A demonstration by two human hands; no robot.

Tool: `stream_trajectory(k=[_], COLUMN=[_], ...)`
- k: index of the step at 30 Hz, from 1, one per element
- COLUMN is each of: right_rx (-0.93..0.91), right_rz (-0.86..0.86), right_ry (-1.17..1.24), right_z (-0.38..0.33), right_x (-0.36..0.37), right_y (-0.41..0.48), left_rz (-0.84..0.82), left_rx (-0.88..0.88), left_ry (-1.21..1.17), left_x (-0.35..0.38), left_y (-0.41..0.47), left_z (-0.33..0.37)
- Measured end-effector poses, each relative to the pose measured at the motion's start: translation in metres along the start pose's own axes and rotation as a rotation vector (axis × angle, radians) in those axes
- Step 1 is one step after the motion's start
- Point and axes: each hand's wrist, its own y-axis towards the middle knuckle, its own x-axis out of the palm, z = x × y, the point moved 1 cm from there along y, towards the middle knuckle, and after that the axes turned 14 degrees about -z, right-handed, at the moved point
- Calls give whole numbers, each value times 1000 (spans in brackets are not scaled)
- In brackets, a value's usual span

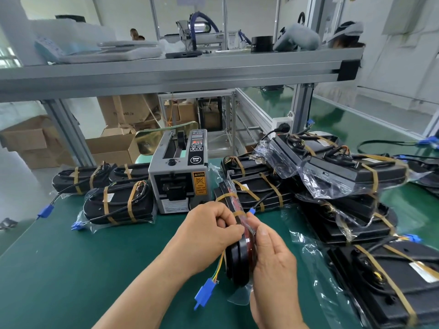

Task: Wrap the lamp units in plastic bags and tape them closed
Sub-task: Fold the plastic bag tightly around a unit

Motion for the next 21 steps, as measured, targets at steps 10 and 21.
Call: stream_trajectory(k=[10,21], right_rx=[4,24], right_rz=[28,24], right_ry=[32,0], right_z=[-1,0], right_x=[-1,-4], right_y=[3,5], left_rz=[59,225], left_rx=[-48,-67], left_ry=[-109,-272], left_x=[4,22], left_y=[6,8], left_z=[-8,-4])
